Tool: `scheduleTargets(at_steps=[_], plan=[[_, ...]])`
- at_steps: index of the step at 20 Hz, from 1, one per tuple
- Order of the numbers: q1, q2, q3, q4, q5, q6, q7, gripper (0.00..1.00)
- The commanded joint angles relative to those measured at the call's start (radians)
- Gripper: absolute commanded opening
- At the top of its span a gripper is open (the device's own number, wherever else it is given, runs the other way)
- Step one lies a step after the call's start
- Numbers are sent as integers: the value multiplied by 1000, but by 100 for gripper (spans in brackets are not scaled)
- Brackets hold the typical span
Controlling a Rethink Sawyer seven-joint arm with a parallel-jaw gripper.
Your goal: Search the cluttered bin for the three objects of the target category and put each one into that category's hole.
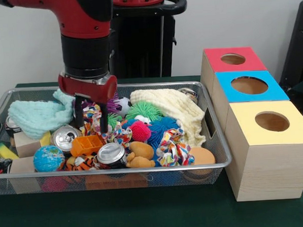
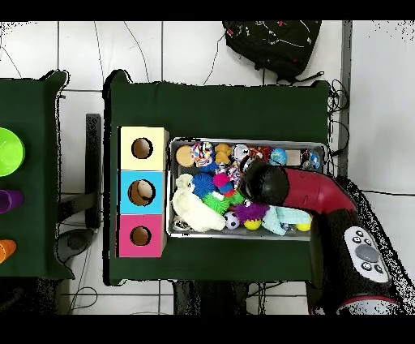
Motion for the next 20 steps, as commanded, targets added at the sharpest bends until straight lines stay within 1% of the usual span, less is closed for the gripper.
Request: scheduleTargets(at_steps=[1, 6, 11, 16, 17, 19, 20], plan=[[21, -19, 28, 148, 12, -59, 113, 100], [19, -19, 27, 186, 14, -107, 120, 100], [-8, -29, 28, 242, -4, -160, 107, 100], [-17, -43, 11, 320, -34, -229, 107, 100], [-17, -47, 6, 328, -38, -236, 105, 100], [-20, -44, 9, 318, -33, -229, 95, 100], [-23, -46, 4, 332, -37, -242, 95, 100]])
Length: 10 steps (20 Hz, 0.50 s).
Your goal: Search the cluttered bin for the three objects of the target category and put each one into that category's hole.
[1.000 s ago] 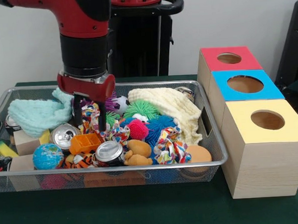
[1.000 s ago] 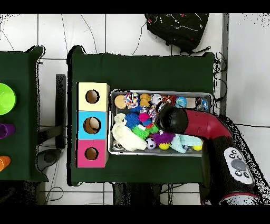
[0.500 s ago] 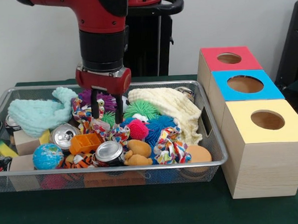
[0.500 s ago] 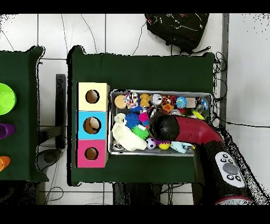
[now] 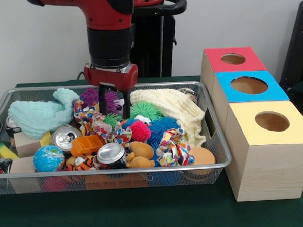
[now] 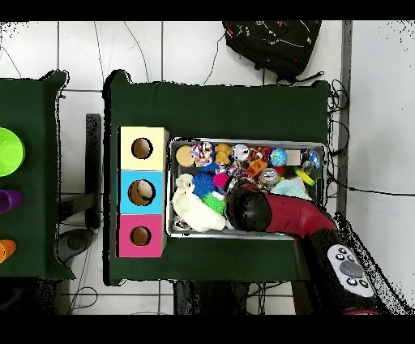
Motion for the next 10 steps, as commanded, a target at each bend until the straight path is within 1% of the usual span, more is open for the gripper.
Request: scheduleTargets(at_steps=[1, 7, 10], plan=[[-26, -3, 2, 131, -37, -81, 93, 100], [-53, 13, 3, 136, -44, -111, 75, 100], [-65, 9, 3, 130, -40, -102, 67, 100]])
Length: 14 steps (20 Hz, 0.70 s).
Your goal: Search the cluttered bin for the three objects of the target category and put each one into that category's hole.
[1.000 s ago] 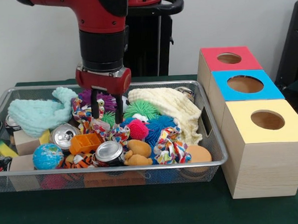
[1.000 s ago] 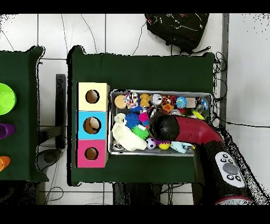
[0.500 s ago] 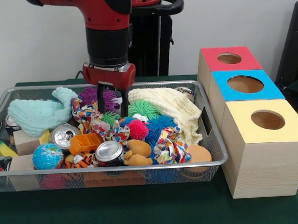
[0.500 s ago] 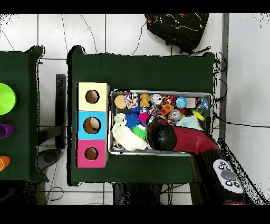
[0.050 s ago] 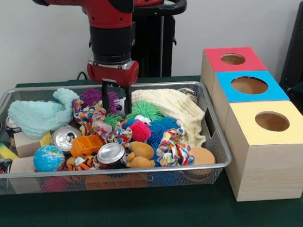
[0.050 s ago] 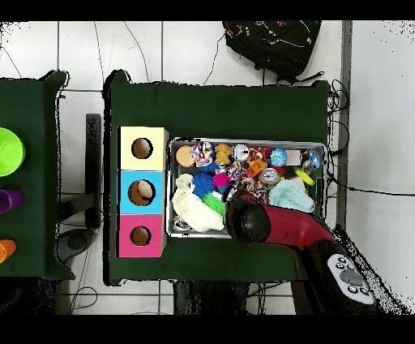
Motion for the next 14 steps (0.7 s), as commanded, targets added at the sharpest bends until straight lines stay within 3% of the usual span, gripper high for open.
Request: scheduleTargets(at_steps=[1, 5, 8, 11, 14], plan=[[-39, 10, 5, 50, -40, -42, 65, 100], [-24, -11, 1, 32, -28, -18, 66, 100], [6, -87, -16, -8, -5, 76, 46, 100], [-9, -142, 15, -17, 29, 185, 5, 100], [-7, -157, 18, -36, 30, 207, 2, 100]])
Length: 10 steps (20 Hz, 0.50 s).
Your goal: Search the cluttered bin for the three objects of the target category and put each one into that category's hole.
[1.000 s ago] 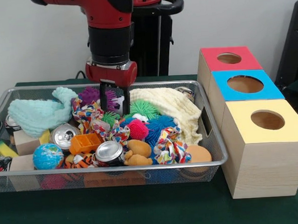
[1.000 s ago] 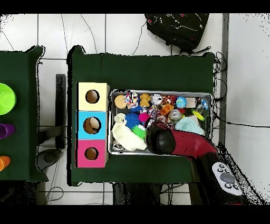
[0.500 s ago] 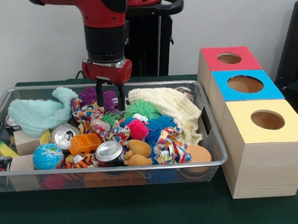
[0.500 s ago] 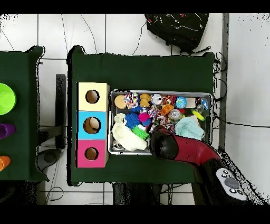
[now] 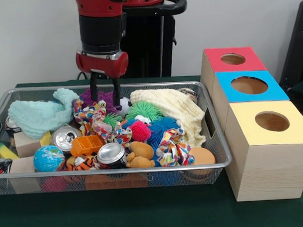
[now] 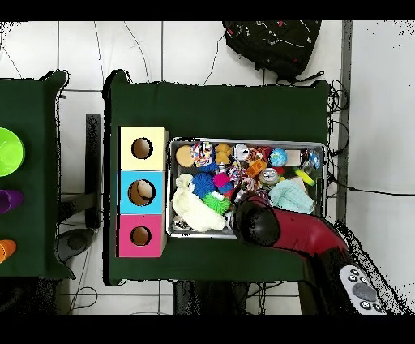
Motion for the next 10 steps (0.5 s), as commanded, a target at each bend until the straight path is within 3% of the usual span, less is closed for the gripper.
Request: scheduleTargets(at_steps=[1, 3, 8, 10], plan=[[4, -90, 34, -49, 16, 169, 4, 0], [-8, -85, 51, -50, 13, 159, -8, 0], [57, -81, -21, -134, -2, 162, 60, 0], [40, -90, 3, -133, 7, 182, 35, 0]])
